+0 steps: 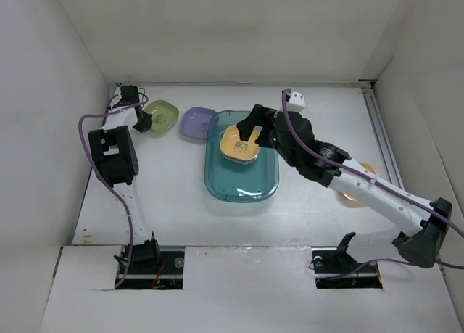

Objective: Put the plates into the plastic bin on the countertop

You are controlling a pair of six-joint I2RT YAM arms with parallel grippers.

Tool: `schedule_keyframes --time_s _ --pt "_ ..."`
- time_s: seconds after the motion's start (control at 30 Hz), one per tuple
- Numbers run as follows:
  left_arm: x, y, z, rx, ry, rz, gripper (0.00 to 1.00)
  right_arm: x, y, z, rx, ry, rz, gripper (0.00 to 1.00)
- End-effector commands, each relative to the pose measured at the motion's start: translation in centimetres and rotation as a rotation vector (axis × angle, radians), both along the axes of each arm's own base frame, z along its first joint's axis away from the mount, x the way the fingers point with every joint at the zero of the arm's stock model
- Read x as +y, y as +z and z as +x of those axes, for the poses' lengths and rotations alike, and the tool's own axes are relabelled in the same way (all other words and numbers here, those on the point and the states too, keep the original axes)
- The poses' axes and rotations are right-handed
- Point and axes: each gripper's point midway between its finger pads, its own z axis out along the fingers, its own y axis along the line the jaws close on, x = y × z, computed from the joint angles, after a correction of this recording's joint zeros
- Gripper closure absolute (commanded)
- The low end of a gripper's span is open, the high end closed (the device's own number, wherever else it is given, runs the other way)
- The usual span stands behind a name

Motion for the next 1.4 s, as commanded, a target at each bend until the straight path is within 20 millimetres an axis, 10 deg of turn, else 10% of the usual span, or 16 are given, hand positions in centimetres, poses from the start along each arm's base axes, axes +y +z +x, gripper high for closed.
schedule_keyframes --time_s 0.0,0.13,0.27,0.3,0.5,0.83,1.07,1.37 --pt "0.6 -1.8 -1.6 0.12 0.013 0.009 1.0 -1.7 3.0 -0.8 -0.089 -0.015 0.039 0.01" --pt "1.9 -0.2 -2.1 0.15 0.072 0.065 1.0 -4.4 4.5 -2.2 -0.145 -0.035 0.035 0.01" --pt "2.8 7.4 -4.4 0.0 0.143 0.161 1.0 -7.3 3.7 -3.8 -0.185 -0.039 -0.03 0.01" --pt "2.4 13.3 -4.3 -0.144 0.15 0.215 1.0 -8.2 4.0 -4.5 -0.208 -0.036 -0.036 0.01" --pt "-7.5 25.8 -5.9 -0.432 -0.22 0.262 1.0 -11.3 -1.5 -4.8 -0.175 -0.009 -0.156 0.0" --pt "-29.1 21.2 -9.9 -0.41 -1.015 0.088 1.0 -21.1 -4.5 -6.7 -0.023 -0.262 -0.135 0.0" --pt "-33.7 15.4 -10.8 -0.309 -1.152 0.032 1.0 -23.1 -10.5 -7.7 0.157 -0.297 -0.156 0.0" --pt "-33.2 10.7 -10.4 -0.189 -1.105 0.064 1.0 -23.0 -10.7 -7.5 0.174 -0.312 -0.106 0.0"
